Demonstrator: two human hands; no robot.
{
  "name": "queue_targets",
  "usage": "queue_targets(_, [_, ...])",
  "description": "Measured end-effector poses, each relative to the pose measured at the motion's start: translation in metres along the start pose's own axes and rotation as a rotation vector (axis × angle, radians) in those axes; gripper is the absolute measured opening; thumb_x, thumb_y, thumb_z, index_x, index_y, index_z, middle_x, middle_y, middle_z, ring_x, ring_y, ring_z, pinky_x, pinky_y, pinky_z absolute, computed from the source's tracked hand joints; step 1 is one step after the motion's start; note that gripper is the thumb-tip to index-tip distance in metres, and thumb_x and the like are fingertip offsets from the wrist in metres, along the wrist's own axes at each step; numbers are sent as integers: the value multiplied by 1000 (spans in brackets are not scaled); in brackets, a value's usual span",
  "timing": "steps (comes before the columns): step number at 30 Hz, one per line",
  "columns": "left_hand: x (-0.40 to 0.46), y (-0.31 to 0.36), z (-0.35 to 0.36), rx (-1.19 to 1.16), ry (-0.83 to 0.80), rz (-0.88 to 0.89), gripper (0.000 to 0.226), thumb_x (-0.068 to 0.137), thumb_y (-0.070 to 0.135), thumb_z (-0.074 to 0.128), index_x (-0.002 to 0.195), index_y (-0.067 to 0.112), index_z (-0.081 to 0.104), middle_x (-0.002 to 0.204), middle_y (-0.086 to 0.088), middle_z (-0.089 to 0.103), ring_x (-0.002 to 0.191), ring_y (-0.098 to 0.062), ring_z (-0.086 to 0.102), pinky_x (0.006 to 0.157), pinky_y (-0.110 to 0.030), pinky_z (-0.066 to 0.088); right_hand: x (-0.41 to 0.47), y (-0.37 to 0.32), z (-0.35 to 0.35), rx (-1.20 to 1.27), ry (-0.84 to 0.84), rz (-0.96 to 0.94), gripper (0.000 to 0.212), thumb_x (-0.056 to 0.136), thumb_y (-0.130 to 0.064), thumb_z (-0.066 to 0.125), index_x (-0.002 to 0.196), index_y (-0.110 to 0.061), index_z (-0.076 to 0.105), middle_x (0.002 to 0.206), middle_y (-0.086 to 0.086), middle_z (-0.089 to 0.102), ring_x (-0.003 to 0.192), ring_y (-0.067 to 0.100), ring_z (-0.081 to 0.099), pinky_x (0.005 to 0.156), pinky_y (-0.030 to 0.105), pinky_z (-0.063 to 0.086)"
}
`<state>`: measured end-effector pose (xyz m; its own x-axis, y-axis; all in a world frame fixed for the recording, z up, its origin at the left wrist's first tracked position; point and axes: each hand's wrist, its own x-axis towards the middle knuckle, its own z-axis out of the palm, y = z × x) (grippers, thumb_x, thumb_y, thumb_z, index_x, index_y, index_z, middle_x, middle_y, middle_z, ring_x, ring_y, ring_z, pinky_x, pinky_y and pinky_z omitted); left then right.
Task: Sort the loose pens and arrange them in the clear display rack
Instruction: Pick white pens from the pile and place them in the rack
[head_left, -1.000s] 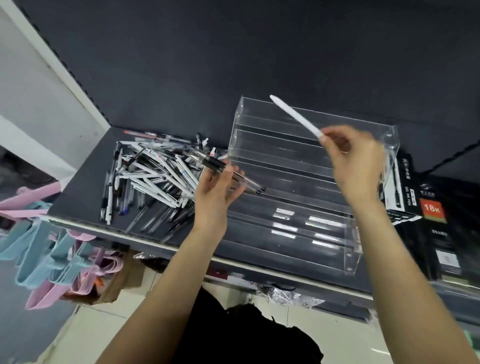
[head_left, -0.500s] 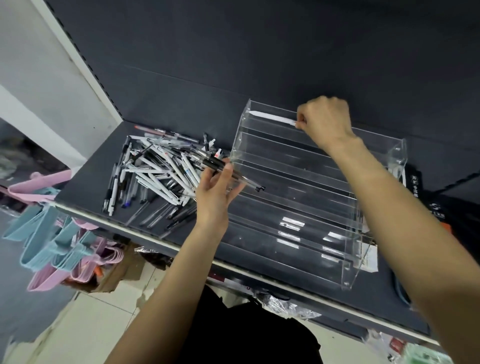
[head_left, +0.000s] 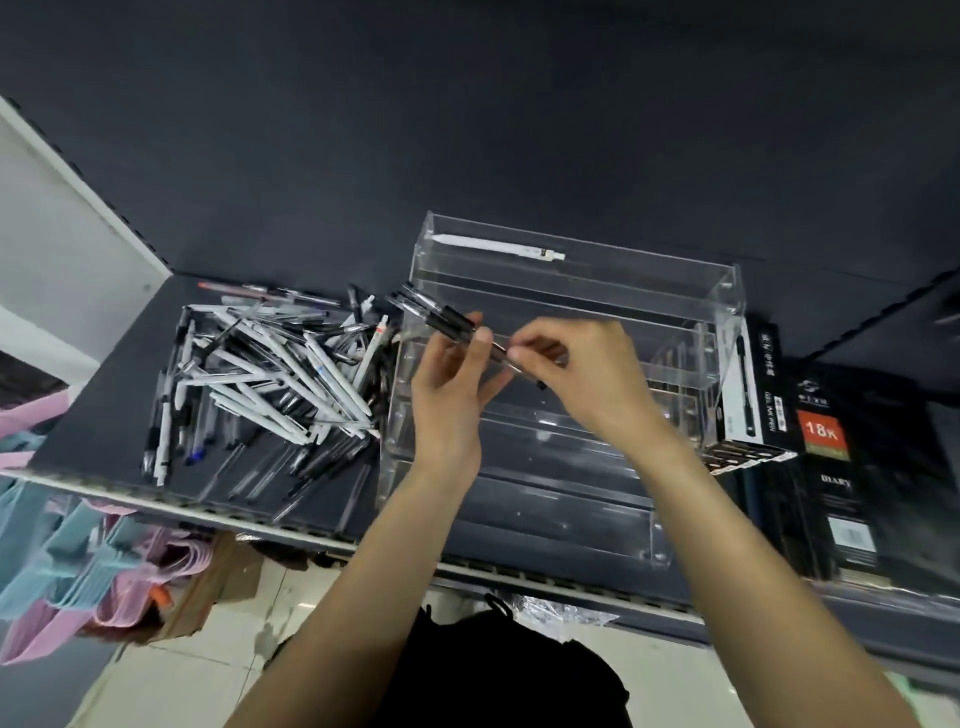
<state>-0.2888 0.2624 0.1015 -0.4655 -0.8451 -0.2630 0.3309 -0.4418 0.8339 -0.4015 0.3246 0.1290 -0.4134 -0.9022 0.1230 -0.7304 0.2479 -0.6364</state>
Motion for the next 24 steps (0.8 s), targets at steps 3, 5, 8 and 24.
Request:
queue_targets(3, [-5, -8, 12, 20, -34, -33, 15, 94, 13, 55, 107, 17, 63, 91, -3, 66, 91, -19, 66, 75, -24, 55, -4, 13, -20, 9, -30, -3, 15, 85, -28, 68, 99, -23, 73, 91, -9, 72, 83, 5, 65, 79, 30, 53])
queue_targets(5, [-6, -10, 18, 79, -57, -29, 16, 94, 13, 56, 108, 18, 63, 83, -2, 59, 80, -13, 62, 71, -21, 54, -5, 29, -43, -180, 76, -39, 13, 87, -28, 67, 98, -23, 73, 92, -7, 71, 81, 10, 64, 74, 31, 52])
queue_targets(8, [-3, -10, 25, 150, -85, -36, 22, 95, 14, 55, 115, 19, 62, 77, 3, 49, 69, -2, 59, 69, -17, 53, 1, 61, -87, -418, 288, -28, 11, 88, -25, 65, 95, -20, 71, 90, -2, 68, 82, 20, 63, 70, 32, 49])
queue_targets(24, [11, -20, 33, 211, -32, -53, 18, 93, 12, 60, 110, 11, 61, 81, 5, 60, 73, 0, 64, 67, -15, 51, 51, 102, -93, -927, 0, 92, 18, 94, -21, 55, 98, -14, 70, 98, 9, 68, 91, 35, 62, 65, 31, 34])
